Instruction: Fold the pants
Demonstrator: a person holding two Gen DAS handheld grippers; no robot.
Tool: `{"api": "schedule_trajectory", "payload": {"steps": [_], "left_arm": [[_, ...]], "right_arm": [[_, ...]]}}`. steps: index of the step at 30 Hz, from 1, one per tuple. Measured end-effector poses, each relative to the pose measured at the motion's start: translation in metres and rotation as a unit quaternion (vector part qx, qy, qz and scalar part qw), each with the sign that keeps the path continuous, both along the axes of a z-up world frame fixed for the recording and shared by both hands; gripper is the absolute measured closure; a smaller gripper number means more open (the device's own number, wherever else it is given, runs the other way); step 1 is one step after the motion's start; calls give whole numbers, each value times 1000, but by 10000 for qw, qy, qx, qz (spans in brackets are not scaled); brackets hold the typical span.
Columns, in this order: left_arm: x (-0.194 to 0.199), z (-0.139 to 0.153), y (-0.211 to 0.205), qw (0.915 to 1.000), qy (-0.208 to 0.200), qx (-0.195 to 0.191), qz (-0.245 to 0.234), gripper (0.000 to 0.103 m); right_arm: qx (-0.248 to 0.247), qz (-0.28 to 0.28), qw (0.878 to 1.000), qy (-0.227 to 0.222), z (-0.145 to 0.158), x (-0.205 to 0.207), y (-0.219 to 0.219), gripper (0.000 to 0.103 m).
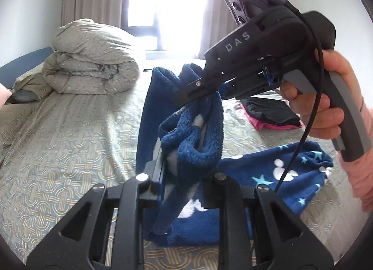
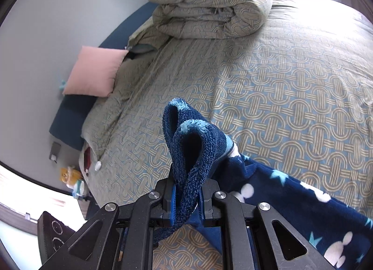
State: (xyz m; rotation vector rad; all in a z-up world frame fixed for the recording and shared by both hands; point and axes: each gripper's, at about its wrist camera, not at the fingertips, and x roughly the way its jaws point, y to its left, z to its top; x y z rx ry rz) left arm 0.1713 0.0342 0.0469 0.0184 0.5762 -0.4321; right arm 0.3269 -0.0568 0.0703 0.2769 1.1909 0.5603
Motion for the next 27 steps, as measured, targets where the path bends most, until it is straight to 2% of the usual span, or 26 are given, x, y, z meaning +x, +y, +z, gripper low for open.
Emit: {"api": "schedule_trajectory", "payload": {"steps": [6,14,19,21,25,27], "left_arm": [[-5,2,-32,9986,174,-90,-488,80],[-13,-12,-98,9927,358,342,-1096,80],[-15,-6,-107,9913,327,449,-1196,79],[-15,-3,-104,9920,282,467,-1136,76],[-17,1,-102,9944,127,634,-835,49],[-16,3,-103,9945,28,714,-764,48]], "right_arm": [[145,-198,9997,-73,8,-21,-43,90],[253,-810,9963,125,-15,-52,-124,90],[519,-1062,9928,185,-20,-61,-155,90],[613,-1071,9922,154,-18,-62,-158,90],[699,-1061,9918,98,-14,-63,-154,90],[733,-1047,9917,103,-13,-62,-150,90]]}}
